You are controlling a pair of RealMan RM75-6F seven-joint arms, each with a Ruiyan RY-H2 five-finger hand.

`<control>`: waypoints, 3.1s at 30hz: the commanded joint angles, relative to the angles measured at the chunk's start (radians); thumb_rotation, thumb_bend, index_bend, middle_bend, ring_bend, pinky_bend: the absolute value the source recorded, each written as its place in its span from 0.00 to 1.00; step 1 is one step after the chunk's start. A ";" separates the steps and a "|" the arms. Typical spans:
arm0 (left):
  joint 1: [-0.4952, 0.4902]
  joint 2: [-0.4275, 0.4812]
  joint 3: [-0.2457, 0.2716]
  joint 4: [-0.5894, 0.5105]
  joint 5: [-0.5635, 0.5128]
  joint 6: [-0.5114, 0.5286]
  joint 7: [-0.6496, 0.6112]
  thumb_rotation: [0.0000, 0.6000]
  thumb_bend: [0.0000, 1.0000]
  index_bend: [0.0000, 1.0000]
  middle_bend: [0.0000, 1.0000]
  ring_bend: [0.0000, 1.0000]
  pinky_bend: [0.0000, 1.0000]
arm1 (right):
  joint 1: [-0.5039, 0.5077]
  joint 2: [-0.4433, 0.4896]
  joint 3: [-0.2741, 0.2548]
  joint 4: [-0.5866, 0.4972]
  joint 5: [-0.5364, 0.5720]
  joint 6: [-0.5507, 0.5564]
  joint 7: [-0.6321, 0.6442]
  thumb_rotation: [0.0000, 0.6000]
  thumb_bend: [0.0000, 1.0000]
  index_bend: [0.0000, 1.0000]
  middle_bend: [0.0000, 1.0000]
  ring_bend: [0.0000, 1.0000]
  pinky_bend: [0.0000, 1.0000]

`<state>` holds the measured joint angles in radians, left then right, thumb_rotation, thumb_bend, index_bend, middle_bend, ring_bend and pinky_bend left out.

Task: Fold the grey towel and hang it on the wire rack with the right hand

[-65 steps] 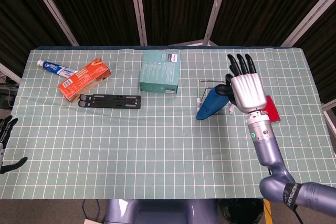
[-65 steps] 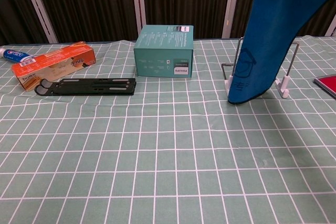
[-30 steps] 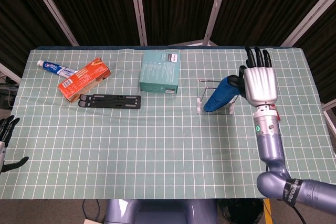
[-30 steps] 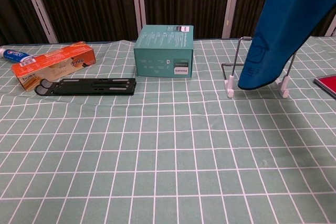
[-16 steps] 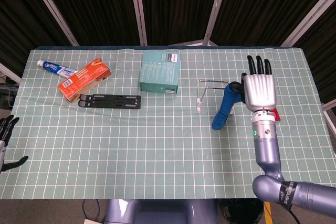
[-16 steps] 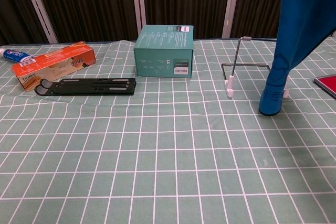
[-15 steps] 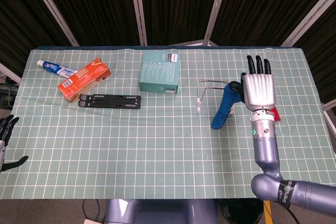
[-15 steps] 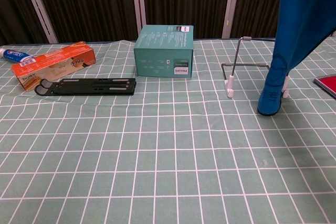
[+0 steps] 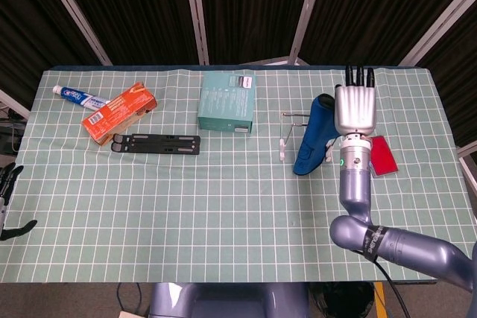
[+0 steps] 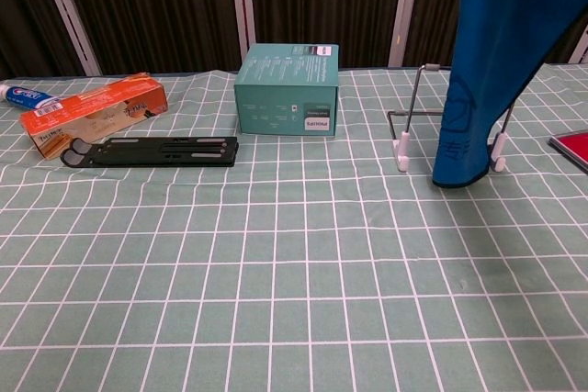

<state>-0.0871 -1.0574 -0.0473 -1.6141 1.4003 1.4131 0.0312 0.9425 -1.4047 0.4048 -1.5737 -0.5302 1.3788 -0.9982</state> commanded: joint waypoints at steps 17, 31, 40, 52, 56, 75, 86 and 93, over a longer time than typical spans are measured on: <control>-0.012 -0.013 -0.008 0.019 -0.034 -0.030 0.012 1.00 0.00 0.00 0.00 0.00 0.00 | 0.082 -0.114 -0.017 0.243 -0.034 -0.095 -0.009 1.00 0.43 0.85 0.06 0.00 0.11; -0.021 -0.029 -0.015 0.039 -0.065 -0.054 0.028 1.00 0.00 0.00 0.00 0.00 0.00 | 0.129 -0.171 0.020 0.380 -0.038 -0.151 0.017 1.00 0.43 0.85 0.07 0.00 0.11; -0.026 -0.038 -0.017 0.050 -0.082 -0.067 0.039 1.00 0.00 0.00 0.00 0.00 0.00 | 0.144 -0.209 0.019 0.474 -0.020 -0.213 0.018 1.00 0.43 0.85 0.07 0.00 0.11; -0.035 -0.056 -0.019 0.064 -0.106 -0.087 0.068 1.00 0.00 0.00 0.00 0.00 0.00 | 0.164 -0.288 0.004 0.683 -0.040 -0.362 0.096 1.00 0.31 0.70 0.07 0.00 0.10; -0.037 -0.062 -0.019 0.067 -0.113 -0.092 0.079 1.00 0.00 0.00 0.00 0.00 0.00 | 0.173 -0.324 0.005 0.762 -0.071 -0.396 0.149 1.00 0.00 0.22 0.07 0.00 0.08; -0.029 -0.042 -0.006 0.034 -0.055 -0.058 0.045 1.00 0.00 0.00 0.00 0.00 0.00 | 0.027 -0.144 0.000 0.466 -0.311 -0.188 0.362 1.00 0.00 0.06 0.03 0.00 0.00; -0.010 -0.018 0.017 0.002 0.039 0.006 0.011 1.00 0.00 0.00 0.00 0.00 0.00 | -0.214 0.136 -0.094 0.022 -0.509 -0.008 0.504 1.00 0.00 0.06 0.02 0.00 0.00; 0.012 -0.033 0.029 0.009 0.116 0.089 0.044 1.00 0.00 0.00 0.00 0.00 0.00 | -0.428 0.289 -0.261 -0.128 -0.743 0.116 0.713 1.00 0.00 0.01 0.00 0.00 0.00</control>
<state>-0.0832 -1.0822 -0.0209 -1.6097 1.5027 1.4811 0.0598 0.6086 -1.1903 0.2276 -1.6425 -1.1730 1.4319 -0.3847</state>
